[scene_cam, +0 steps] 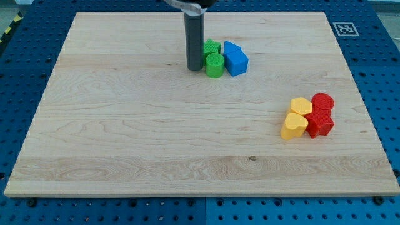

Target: Separate the group of blocks

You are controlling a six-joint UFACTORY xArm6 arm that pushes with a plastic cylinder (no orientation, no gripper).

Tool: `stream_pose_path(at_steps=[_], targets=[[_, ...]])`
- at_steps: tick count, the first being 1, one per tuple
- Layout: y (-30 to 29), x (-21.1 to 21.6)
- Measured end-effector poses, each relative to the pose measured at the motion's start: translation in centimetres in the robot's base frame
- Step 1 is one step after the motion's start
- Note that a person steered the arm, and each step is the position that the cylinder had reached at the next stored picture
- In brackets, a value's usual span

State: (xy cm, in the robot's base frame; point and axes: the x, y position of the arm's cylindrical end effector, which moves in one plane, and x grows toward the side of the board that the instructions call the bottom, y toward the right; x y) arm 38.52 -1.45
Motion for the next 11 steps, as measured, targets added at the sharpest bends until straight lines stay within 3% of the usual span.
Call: stream_pose_path(at_steps=[1,2,4,6,9,11], targets=[[2.6,3.2],[6.5,3.4],[5.5,-2.9],[5.4,-4.3],[5.4,3.4],[1.3,-2.3]])
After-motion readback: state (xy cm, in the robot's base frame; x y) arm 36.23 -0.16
